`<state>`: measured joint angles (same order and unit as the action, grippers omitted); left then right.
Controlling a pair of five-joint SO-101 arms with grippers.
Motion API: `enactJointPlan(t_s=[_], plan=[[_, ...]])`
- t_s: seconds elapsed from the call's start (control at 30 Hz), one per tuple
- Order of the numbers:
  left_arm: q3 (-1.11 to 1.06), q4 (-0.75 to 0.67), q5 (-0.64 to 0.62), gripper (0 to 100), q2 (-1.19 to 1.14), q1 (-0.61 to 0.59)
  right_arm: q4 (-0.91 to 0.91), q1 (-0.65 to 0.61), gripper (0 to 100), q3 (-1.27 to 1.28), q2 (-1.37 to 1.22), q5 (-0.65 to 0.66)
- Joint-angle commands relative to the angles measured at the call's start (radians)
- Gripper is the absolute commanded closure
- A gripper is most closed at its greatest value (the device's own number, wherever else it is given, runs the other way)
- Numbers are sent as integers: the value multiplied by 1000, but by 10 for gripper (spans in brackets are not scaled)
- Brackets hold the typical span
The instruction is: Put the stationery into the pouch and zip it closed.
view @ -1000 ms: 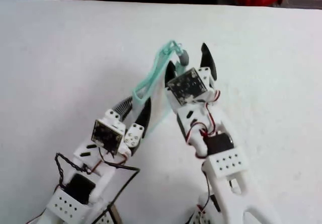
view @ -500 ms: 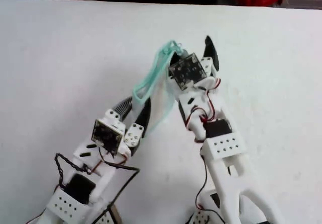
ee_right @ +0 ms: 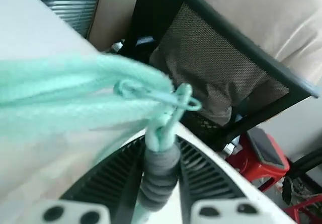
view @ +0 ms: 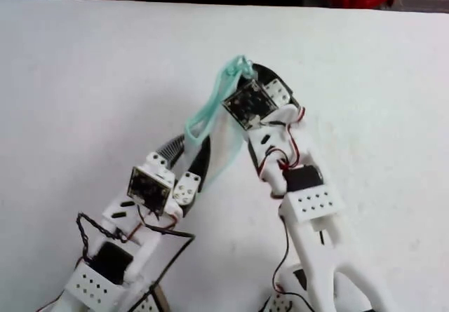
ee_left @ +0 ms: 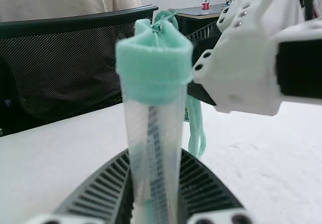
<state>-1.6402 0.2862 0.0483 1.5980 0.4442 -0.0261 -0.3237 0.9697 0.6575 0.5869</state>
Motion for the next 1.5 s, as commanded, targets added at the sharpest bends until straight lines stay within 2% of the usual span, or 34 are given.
enactJointPlan(t_s=[0.0,0.17,0.33,0.6,0.83,1.2,1.47], plan=[[-25,2,5,954,-5,15,19,-12,981,17,154,9],[-25,2,5,954,-5,15,-97,-10,978,46,305,14],[-25,2,5,954,-5,15,-222,-8,943,49,328,14],[-26,2,5,954,-5,15,-309,-15,980,41,483,9],[-26,2,5,955,-5,15,-515,-162,980,-9,676,14],[-25,2,5,958,-5,7,-832,-295,980,-279,565,8],[-20,2,5,959,-4,-16,-854,-323,980,-425,456,-23]])
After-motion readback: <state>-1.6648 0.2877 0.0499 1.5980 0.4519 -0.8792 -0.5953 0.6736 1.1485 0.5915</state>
